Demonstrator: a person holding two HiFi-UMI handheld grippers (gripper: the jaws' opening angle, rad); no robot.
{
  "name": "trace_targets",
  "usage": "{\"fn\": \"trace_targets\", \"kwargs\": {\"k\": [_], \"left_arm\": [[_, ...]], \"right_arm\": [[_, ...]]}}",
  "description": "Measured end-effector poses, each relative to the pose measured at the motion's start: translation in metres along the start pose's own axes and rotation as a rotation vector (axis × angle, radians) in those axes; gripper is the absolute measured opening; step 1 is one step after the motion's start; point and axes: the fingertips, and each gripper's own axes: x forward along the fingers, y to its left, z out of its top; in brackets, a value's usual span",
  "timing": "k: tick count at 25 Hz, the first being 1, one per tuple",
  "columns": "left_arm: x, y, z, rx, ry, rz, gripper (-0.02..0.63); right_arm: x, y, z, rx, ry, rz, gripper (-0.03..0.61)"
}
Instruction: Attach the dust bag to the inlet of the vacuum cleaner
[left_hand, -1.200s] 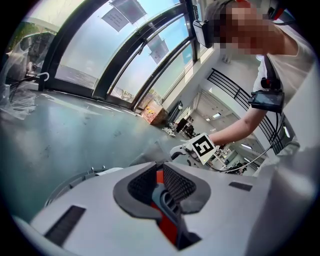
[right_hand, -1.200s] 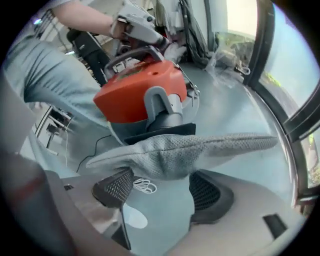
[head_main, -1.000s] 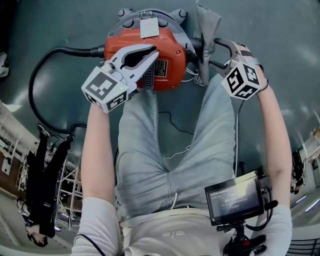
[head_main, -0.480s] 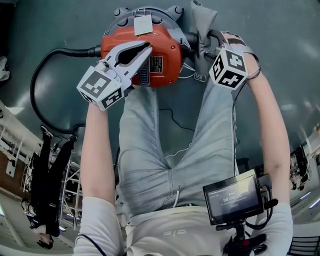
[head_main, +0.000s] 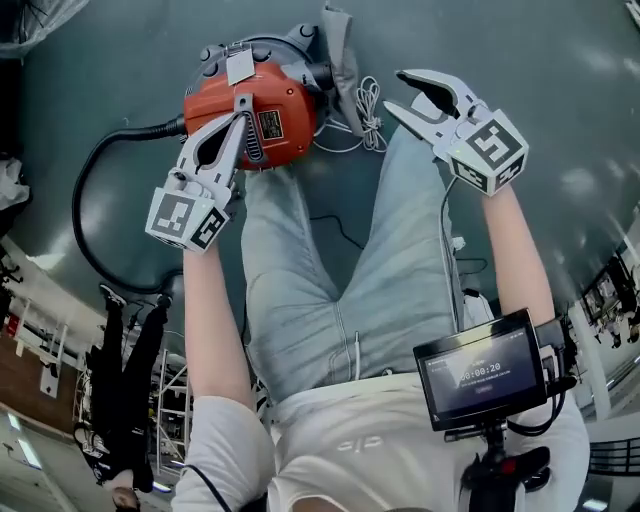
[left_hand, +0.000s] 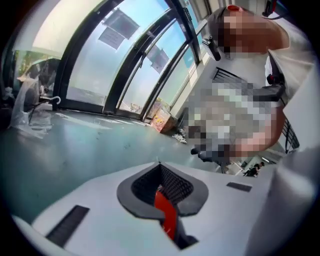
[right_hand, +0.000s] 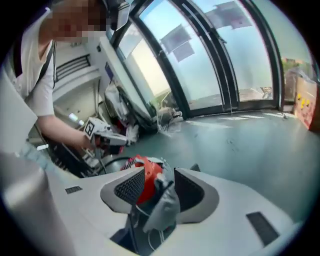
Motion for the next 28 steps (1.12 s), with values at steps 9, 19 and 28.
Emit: {"fn": "trace_targets", "kwargs": {"k": [9,19,28], "left_arm": [[-0.032,-0.137,0.176,-0.082,-0.19,-0.013,0.008],[-0.097,-0.222,0.316,-0.006,-0.344,-0.085,0.008],[-0.165,-0.31,0.388,0.207,-0.487,-0.166,0.008]], "right_arm": [[-0.088,0.091,0.208,0.117,-0.362,0.063,0.196],[-0.228,0.137,0.357,0.308,-0.836,0.193,0.035],[-0.297,0.248,0.406,0.052,-0.929,0.18,0.035]]}}
